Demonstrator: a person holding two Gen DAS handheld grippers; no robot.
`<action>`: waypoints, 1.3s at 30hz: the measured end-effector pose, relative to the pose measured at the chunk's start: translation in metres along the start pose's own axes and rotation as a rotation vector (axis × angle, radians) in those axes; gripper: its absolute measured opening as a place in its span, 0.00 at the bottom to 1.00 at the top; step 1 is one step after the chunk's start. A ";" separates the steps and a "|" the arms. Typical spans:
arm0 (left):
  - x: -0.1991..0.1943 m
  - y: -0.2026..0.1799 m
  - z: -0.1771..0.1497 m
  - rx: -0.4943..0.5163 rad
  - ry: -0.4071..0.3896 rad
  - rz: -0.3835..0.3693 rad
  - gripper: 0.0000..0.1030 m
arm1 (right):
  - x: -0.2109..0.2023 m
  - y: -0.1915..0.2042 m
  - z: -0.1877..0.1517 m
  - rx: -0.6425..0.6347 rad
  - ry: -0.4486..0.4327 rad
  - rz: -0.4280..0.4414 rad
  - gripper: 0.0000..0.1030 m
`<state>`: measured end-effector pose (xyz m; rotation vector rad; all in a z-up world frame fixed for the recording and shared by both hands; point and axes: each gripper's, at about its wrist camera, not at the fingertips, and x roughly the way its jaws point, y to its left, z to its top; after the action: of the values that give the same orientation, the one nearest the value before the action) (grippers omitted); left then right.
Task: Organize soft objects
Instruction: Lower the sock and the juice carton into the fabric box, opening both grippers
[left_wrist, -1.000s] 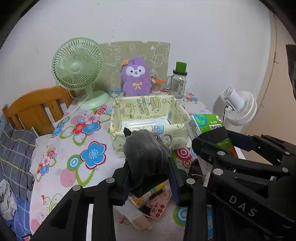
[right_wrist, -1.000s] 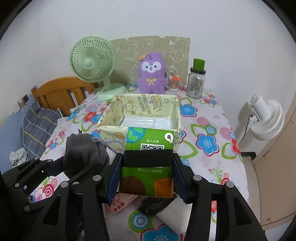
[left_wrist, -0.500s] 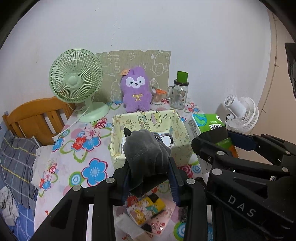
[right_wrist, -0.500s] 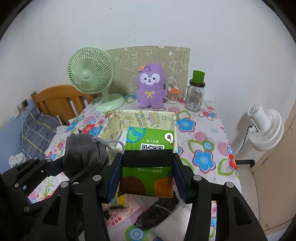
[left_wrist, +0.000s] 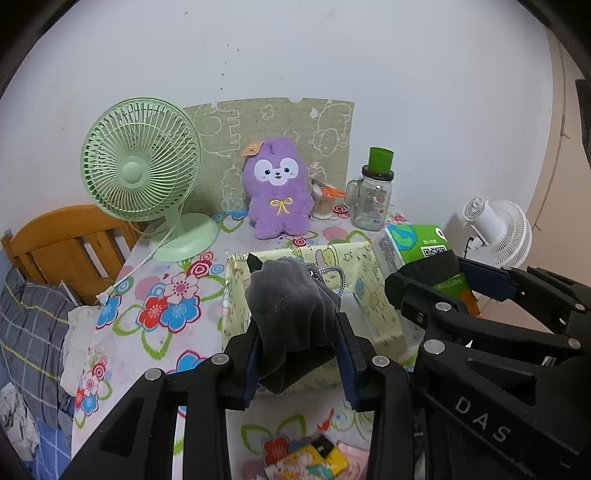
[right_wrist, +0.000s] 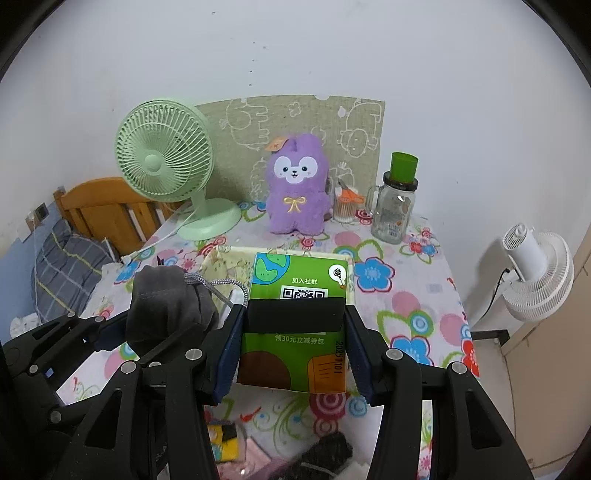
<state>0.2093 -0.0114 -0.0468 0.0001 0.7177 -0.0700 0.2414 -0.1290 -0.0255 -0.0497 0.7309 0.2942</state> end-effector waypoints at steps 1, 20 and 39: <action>0.004 0.001 0.003 -0.001 0.002 0.001 0.35 | 0.005 -0.001 0.003 0.006 0.000 0.000 0.53; 0.097 0.020 0.013 -0.067 0.102 0.005 0.41 | 0.097 -0.011 0.013 0.046 0.105 0.000 0.54; 0.092 0.018 0.006 -0.036 0.119 0.014 0.87 | 0.085 -0.007 0.009 -0.015 0.075 -0.024 0.83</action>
<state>0.2834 0.0007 -0.1032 -0.0247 0.8376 -0.0436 0.3092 -0.1136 -0.0758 -0.0838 0.8021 0.2757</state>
